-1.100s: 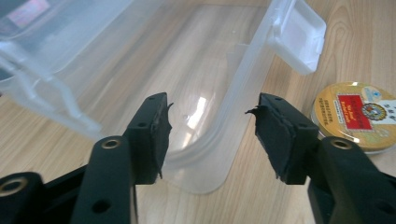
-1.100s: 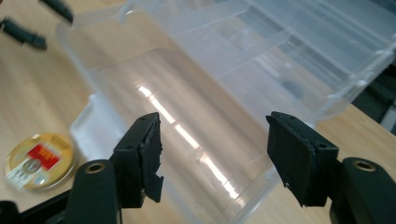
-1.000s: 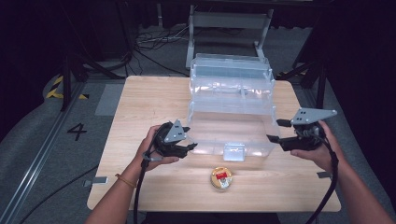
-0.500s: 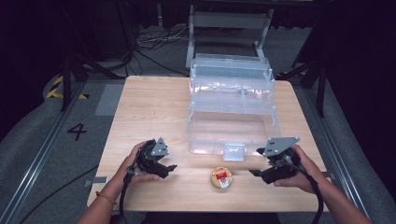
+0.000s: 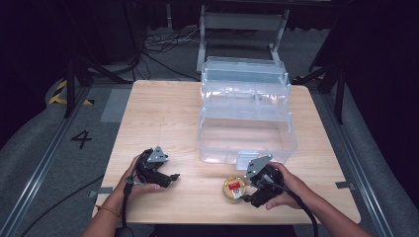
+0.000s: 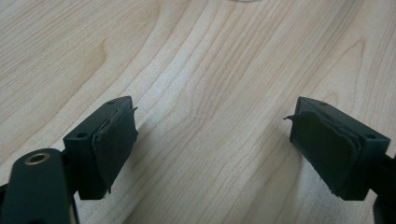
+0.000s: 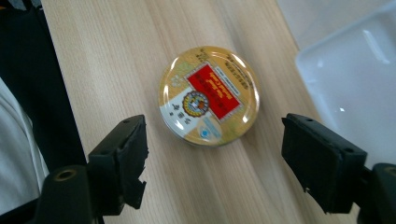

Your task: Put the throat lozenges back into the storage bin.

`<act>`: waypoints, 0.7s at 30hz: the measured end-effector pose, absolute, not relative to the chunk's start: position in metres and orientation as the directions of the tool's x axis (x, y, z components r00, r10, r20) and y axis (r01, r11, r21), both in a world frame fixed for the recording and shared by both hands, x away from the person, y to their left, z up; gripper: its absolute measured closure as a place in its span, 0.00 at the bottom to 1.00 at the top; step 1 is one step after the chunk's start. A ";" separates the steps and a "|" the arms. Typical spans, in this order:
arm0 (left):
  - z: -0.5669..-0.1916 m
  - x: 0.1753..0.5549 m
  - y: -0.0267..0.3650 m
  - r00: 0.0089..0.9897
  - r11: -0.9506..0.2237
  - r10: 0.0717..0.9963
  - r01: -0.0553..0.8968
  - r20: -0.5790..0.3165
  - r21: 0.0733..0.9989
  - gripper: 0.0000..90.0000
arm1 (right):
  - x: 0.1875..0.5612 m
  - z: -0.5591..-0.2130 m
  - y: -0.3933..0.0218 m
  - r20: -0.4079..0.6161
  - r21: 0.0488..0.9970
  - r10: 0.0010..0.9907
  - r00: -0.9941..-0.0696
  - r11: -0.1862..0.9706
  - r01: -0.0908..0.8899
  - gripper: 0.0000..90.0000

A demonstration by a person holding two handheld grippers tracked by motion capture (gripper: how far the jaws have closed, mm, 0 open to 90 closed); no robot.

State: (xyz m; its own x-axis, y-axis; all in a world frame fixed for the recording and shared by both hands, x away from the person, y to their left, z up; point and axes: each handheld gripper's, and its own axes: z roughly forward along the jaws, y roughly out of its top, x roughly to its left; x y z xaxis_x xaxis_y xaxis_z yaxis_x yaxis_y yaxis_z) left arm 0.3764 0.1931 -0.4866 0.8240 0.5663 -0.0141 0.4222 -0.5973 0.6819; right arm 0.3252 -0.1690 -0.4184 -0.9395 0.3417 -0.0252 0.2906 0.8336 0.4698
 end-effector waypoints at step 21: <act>-0.487 0.376 0.193 0.818 -0.592 0.575 0.429 -0.016 0.682 0.16 | 0.340 -0.444 -0.123 -0.066 0.351 0.319 -0.945 0.894 0.278 0.20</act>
